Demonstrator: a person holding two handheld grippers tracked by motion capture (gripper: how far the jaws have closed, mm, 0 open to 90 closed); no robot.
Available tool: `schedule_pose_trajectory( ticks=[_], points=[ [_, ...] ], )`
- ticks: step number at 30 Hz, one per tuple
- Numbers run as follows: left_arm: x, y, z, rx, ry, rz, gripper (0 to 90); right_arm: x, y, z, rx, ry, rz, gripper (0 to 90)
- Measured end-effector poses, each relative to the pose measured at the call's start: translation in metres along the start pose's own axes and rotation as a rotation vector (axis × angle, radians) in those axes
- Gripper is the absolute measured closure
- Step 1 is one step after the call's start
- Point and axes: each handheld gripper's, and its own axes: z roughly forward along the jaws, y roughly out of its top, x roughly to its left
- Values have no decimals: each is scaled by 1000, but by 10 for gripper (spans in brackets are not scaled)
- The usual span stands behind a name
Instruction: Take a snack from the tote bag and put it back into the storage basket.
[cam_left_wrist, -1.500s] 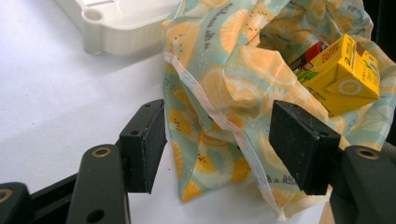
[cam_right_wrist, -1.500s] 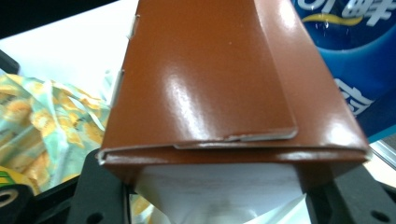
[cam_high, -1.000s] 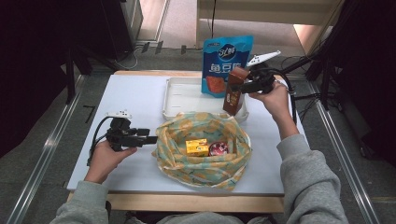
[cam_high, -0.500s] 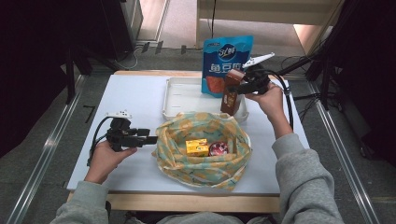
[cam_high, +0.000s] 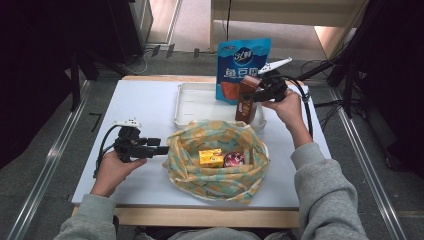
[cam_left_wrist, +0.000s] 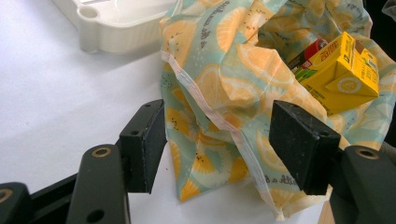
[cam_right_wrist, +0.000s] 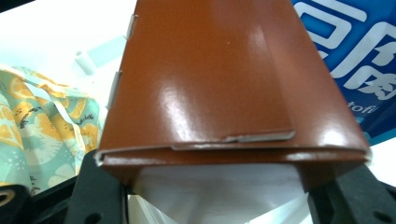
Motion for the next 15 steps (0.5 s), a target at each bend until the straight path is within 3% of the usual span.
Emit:
schedule_pose_trajectory(
  ticks=[8,15],
  points=[
    [-1,0,1,4,-1,1,375,-2,1,-2,24,11,24,390],
    [0,0,0,-1,-3,-3,375,0,3,-2,51,-9,18,310]
  ],
)
